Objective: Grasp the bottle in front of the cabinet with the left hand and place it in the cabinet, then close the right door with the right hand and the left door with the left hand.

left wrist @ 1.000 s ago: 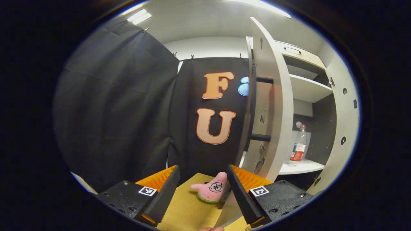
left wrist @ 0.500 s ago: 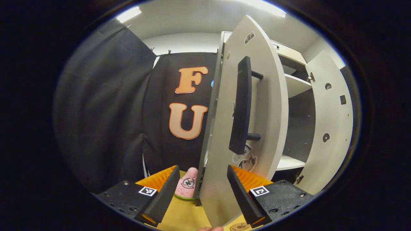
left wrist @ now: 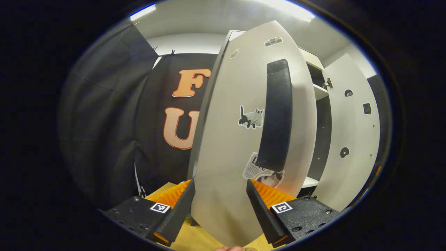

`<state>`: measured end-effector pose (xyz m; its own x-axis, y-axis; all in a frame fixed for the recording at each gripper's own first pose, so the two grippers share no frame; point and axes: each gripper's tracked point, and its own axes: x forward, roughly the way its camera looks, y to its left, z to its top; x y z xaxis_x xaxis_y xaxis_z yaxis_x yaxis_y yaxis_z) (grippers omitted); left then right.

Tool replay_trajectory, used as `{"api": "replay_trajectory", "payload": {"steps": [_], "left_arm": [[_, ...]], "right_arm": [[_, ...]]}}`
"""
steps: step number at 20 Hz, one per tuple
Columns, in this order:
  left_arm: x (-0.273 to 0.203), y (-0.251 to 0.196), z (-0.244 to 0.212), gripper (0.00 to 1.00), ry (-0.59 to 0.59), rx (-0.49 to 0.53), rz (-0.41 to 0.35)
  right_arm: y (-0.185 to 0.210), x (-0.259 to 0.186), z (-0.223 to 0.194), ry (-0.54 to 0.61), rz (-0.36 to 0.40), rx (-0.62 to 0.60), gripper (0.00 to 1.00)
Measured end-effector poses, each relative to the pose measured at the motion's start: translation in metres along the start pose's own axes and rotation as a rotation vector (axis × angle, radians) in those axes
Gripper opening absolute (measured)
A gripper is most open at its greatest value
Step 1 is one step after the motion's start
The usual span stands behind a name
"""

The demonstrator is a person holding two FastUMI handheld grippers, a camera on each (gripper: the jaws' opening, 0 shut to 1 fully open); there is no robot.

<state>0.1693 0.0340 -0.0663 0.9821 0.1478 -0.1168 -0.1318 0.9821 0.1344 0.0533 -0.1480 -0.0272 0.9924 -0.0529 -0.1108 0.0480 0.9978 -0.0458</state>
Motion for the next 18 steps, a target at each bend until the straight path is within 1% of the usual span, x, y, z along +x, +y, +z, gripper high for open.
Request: {"api": "replay_trajectory", "payload": {"steps": [1, 2, 3, 4, 6, 7, 11, 14, 18], "left_arm": [[0.004, -0.008, -0.004, 0.92, 0.004, -0.009, -0.019], [0.008, -0.014, -0.006, 0.89, 0.005, -0.017, -0.028], [0.013, -0.018, -0.008, 0.89, 0.005, -0.022, -0.034], [0.016, -0.022, -0.010, 0.89, 0.004, -0.026, -0.039], [0.019, -0.028, -0.010, 0.89, 0.002, -0.041, -0.056], [0.020, -0.031, -0.010, 0.93, 0.000, -0.047, -0.064], [0.027, -0.040, -0.009, 0.93, -0.008, -0.041, -0.077], [0.026, -0.049, -0.013, 0.93, 0.001, -0.042, -0.097], [0.018, -0.063, -0.013, 0.93, -0.005, -0.043, -0.137]], "right_arm": [[-0.002, 0.000, 0.001, 0.001, -0.007, 0.000, 1.00], [-0.003, -0.002, 0.000, 0.002, -0.014, -0.001, 1.00], [-0.005, -0.002, 0.001, 0.000, -0.023, -0.002, 0.94], [-0.006, -0.003, 0.001, 0.001, -0.032, -0.003, 1.00], [-0.009, -0.008, 0.002, -0.002, -0.050, -0.005, 1.00], [-0.010, -0.009, 0.003, -0.006, -0.059, -0.004, 1.00], [-0.025, -0.011, 0.008, -0.017, -0.103, 0.014, 1.00], [-0.043, -0.008, 0.015, -0.025, -0.145, 0.025, 1.00], [-0.070, 0.004, 0.038, -0.055, -0.181, 0.022, 1.00]]}}
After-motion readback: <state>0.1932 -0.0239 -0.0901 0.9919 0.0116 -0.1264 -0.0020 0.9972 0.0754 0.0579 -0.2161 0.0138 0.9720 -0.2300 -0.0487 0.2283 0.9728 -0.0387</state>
